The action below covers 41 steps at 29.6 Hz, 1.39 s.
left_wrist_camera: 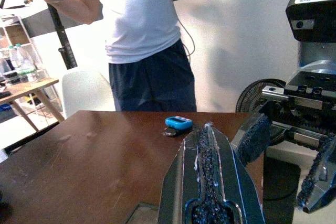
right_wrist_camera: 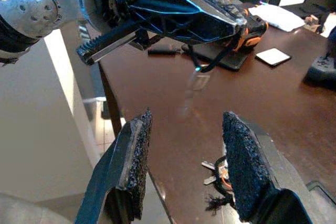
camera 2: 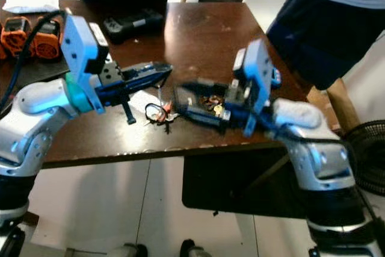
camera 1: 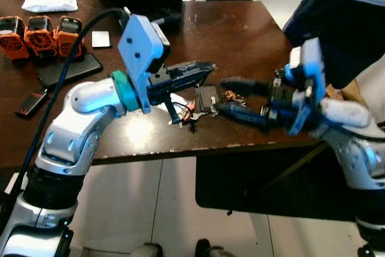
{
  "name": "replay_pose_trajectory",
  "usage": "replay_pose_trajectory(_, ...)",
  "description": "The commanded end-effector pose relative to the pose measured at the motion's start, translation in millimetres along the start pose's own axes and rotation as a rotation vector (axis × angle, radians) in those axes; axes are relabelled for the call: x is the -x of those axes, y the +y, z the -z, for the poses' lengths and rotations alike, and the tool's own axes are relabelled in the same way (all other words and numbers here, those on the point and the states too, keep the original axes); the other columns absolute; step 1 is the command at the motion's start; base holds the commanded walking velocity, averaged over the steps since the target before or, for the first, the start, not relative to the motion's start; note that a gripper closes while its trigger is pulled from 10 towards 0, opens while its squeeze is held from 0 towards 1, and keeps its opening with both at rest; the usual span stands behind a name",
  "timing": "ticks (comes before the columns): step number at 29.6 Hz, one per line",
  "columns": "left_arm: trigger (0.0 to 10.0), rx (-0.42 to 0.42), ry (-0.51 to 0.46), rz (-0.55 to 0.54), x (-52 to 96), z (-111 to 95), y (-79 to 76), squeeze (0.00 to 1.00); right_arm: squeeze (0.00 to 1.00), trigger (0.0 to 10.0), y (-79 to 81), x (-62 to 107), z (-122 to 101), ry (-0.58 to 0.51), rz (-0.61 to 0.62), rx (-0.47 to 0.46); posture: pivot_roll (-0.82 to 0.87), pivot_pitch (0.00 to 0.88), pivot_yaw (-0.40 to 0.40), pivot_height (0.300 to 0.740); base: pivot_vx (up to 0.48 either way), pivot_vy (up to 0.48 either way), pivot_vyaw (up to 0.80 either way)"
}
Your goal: Hang keys on a hook
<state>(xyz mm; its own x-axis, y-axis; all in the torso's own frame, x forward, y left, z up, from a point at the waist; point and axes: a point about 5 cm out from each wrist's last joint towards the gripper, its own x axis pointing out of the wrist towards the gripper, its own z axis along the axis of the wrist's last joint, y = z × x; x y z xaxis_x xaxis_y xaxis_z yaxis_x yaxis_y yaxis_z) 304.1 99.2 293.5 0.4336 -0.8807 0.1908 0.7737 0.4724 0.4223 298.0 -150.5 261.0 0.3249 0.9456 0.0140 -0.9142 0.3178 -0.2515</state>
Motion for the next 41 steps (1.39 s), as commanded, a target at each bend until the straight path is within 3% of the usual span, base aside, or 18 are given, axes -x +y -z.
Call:
replay_pose_trajectory(1,10.0,-0.006,-0.015,0.012,-3.9,-3.5,-1.5,0.00,0.00,10.0,-2.6,1.3,1.3,0.026,0.025,0.024,0.07,0.050,0.000,0.740,0.000,0.000,0.00)
replay_pose_trajectory(4,10.0,-0.004,-0.035,0.024,-5.0,-7.2,-3.3,0.00,0.00,10.0,-10.7,0.0,2.2,0.030,0.086,0.042,0.07,0.053,0.003,0.740,0.000,0.000,0.00)
replay_pose_trajectory(23,10.0,-0.013,-0.037,0.031,-3.8,-10.6,-4.6,0.00,0.00,10.0,-7.7,-24.4,-1.7,-0.076,0.041,0.030,0.08,0.061,0.007,0.740,0.000,0.000,0.00)
replay_pose_trajectory(41,10.0,-0.010,-0.044,0.047,-5.6,-10.4,-8.2,0.00,0.00,10.0,-12.3,-28.9,-5.0,-0.114,0.066,0.043,0.07,0.049,0.001,0.740,0.000,0.000,0.00)
